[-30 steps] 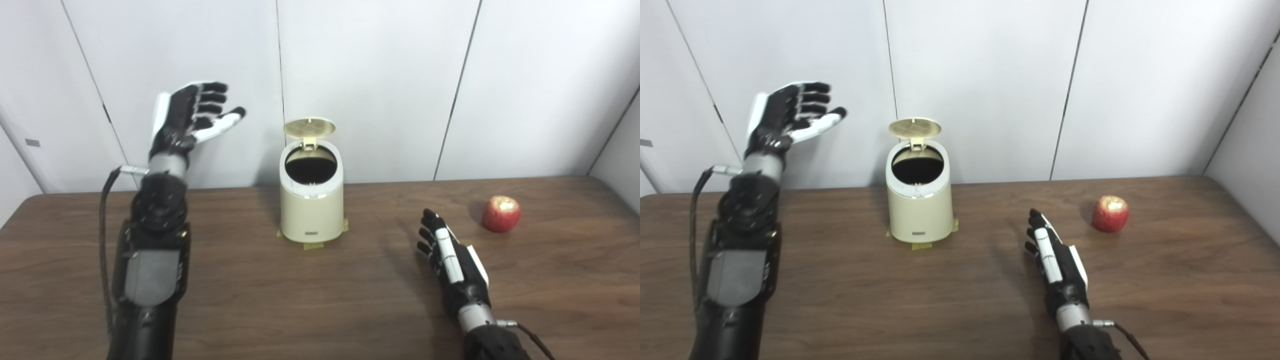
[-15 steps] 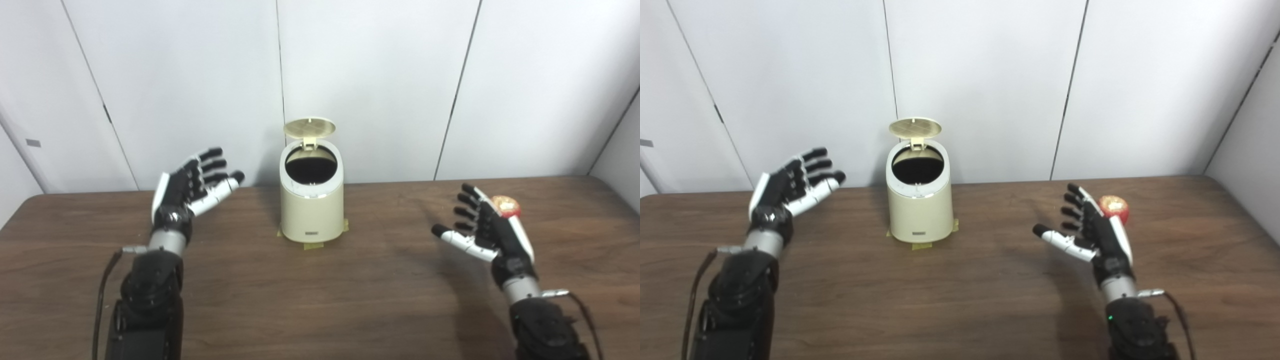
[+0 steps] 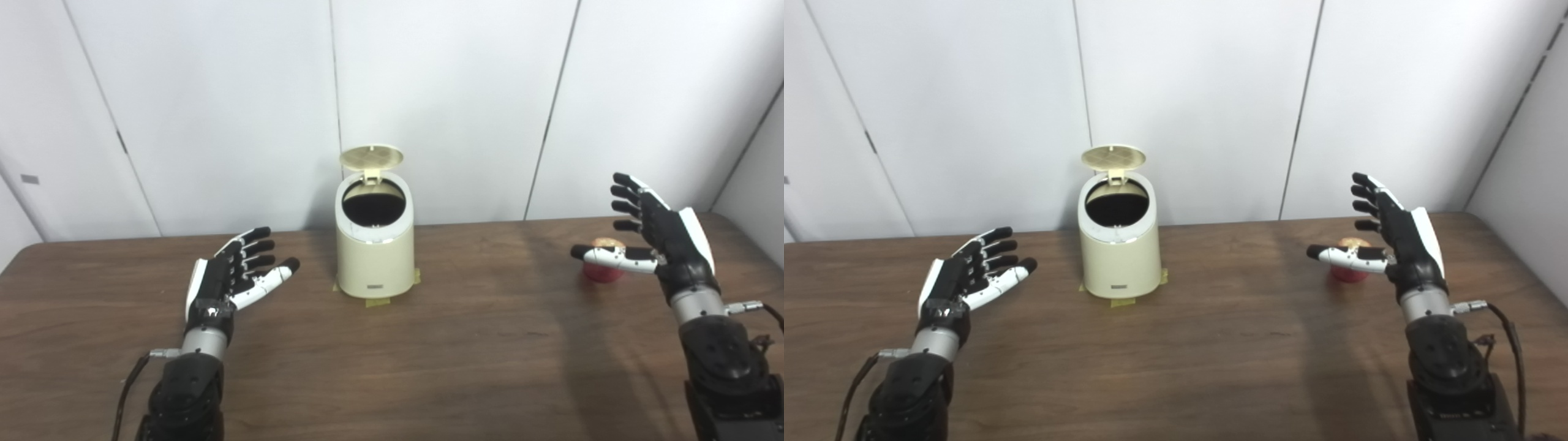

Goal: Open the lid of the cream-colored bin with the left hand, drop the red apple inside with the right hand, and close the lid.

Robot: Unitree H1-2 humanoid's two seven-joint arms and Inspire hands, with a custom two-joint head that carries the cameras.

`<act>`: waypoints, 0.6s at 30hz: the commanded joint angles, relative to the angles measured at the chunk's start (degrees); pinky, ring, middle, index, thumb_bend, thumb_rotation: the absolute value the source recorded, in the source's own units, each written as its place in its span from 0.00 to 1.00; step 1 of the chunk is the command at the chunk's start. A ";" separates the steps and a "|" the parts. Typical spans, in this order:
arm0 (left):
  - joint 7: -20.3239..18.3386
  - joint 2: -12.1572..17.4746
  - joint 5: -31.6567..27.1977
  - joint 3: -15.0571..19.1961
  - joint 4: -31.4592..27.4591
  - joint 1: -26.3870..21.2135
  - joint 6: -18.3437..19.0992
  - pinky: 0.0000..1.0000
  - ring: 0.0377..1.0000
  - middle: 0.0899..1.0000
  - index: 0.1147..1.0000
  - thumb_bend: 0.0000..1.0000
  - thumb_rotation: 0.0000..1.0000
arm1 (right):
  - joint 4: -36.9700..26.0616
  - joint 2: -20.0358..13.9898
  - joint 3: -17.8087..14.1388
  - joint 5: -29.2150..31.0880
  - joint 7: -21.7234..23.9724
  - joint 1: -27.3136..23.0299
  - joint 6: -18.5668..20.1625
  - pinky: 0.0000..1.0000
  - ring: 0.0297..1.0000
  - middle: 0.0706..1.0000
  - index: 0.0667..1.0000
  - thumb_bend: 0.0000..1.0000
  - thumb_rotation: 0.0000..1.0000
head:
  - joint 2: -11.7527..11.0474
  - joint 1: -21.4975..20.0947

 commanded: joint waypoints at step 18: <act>-4.32 7.35 -2.24 -0.52 -1.22 -1.88 3.33 0.79 0.79 0.79 0.83 0.75 0.16 | 6.02 -12.27 7.38 -17.97 7.35 -10.01 5.38 0.79 0.88 0.88 0.84 0.87 0.12 | 1.25 -9.83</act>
